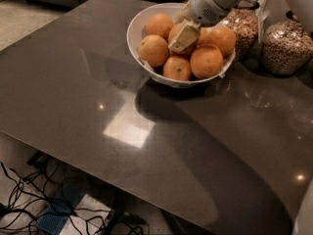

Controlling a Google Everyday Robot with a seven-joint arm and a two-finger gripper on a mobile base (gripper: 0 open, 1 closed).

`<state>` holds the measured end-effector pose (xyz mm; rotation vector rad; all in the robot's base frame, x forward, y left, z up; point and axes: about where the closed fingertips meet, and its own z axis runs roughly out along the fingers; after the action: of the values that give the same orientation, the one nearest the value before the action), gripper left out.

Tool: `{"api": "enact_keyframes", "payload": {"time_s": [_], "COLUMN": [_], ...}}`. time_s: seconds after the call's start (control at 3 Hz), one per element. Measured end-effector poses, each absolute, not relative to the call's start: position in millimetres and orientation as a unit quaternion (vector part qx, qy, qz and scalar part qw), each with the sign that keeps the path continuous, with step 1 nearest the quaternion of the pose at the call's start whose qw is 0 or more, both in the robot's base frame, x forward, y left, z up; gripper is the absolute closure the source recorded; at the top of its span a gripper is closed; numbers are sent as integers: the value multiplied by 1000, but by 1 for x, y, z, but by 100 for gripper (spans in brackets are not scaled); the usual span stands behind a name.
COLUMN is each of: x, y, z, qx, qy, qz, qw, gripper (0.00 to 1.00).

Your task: Pick orange from white bowl

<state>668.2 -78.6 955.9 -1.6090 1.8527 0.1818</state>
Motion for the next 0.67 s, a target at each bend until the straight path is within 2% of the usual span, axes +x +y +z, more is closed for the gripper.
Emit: {"api": "enact_keyframes", "payload": {"time_s": [0.67], "x": [640], "y": [-83], "z": [1009], "qx": [-615], "qy": [671], "qz": [97], "qw": [401], "gripper": [100]}}
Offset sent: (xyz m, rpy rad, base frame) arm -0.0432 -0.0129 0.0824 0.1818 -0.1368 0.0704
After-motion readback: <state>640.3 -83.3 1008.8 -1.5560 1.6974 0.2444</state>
